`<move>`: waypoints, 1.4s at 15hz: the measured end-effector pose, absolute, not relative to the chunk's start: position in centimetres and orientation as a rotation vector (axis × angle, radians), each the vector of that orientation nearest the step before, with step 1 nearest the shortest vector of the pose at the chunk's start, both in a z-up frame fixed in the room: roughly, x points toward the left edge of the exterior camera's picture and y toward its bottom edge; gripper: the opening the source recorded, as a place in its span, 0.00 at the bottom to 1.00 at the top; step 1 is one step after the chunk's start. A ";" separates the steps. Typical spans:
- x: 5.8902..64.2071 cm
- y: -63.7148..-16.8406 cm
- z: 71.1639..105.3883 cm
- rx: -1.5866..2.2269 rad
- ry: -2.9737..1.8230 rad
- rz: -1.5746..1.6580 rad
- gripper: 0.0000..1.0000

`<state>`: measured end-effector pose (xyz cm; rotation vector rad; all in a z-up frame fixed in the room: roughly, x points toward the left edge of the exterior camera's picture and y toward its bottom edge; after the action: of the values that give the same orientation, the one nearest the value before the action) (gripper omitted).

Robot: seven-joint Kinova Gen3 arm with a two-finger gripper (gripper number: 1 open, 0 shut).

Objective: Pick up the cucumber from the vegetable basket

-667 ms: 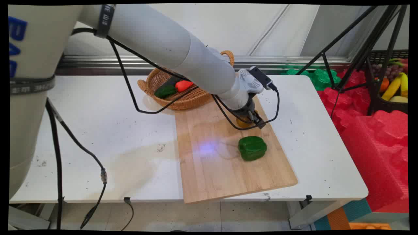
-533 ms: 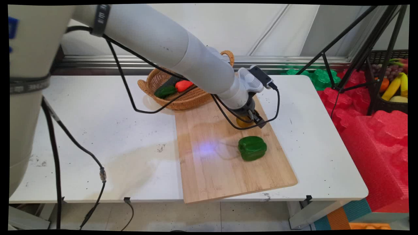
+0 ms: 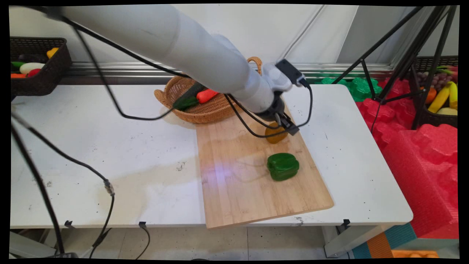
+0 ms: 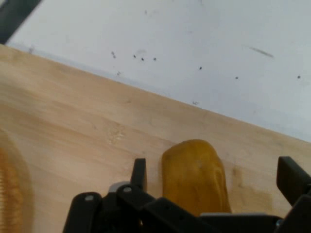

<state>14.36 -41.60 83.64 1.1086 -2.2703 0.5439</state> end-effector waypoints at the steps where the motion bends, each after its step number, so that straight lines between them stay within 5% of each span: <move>1: 15.2 -41.0 84.8 1.100 -2.265 0.548 1.00; 9: 22.9 -37.4 90.6 1.103 -2.256 0.573 1.00; 21: 35.8 -37.2 93.1 1.306 -2.240 0.683 1.00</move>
<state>35.78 -37.20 93.06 1.3057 -2.2405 0.6832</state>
